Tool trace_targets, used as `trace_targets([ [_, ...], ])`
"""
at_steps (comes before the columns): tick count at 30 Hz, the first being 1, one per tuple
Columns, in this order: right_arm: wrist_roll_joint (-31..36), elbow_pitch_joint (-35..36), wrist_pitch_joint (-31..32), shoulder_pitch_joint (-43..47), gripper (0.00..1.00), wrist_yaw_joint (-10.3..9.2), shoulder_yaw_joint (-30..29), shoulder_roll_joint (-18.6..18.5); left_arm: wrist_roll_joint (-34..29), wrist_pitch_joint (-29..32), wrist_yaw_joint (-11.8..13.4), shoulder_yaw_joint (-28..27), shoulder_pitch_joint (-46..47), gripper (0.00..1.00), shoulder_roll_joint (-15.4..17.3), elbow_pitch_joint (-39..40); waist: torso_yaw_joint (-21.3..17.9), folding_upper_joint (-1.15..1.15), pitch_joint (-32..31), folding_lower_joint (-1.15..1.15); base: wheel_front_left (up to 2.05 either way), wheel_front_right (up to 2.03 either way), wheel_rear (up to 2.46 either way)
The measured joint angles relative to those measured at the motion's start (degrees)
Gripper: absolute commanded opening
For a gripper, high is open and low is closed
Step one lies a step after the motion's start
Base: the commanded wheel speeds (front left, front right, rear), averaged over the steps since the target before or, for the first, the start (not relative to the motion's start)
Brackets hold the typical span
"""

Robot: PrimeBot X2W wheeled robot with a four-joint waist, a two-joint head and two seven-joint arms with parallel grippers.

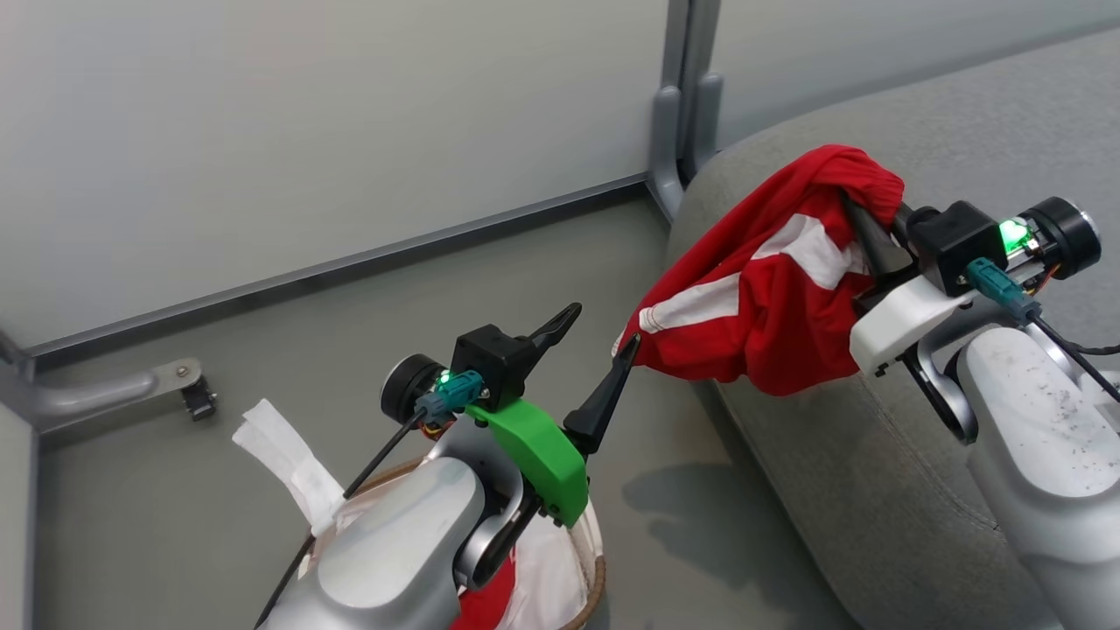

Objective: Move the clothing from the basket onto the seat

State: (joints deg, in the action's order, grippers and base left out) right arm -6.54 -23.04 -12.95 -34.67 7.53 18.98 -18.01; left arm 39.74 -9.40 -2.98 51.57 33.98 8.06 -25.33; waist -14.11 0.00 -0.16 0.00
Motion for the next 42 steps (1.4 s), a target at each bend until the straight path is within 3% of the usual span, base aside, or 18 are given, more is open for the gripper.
trace_targets([
  [12,0.0,3.8,1.8,0.4,0.00,0.00,-2.9,-1.2,-0.6,-1.0,0.5,0.8,0.1,1.00,-0.9,-0.4,-11.4,0.00,3.5,0.00,0.00,0.00,0.00],
  [18,-1.1,3.7,2.5,0.6,0.00,0.00,-3.7,-1.3,-1.0,-1.0,0.5,0.9,1.0,1.00,-0.8,-0.4,-13.9,0.00,6.5,0.00,0.00,0.00,0.00],
  [26,-3.7,0.0,4.1,-9.0,0.00,0.00,-3.7,-3.7,-2.3,0.2,1.8,0.9,4.0,1.00,1.1,1.2,-13.1,0.00,11.4,0.00,0.00,0.00,0.00],
  [34,-9.1,-3.9,9.0,-25.4,0.00,0.00,-5.3,-10.8,-4.1,1.5,4.2,-0.5,7.0,1.00,4.2,6.4,-9.8,0.00,17.1,0.01,0.00,0.00,0.00],
  [42,-9.6,-10.3,12.6,-40.4,0.00,0.00,-11.8,-19.3,-6.2,4.2,6.0,-0.9,10.5,1.00,7.1,15.6,-5.3,0.00,24.2,0.01,0.00,0.00,0.00],
])
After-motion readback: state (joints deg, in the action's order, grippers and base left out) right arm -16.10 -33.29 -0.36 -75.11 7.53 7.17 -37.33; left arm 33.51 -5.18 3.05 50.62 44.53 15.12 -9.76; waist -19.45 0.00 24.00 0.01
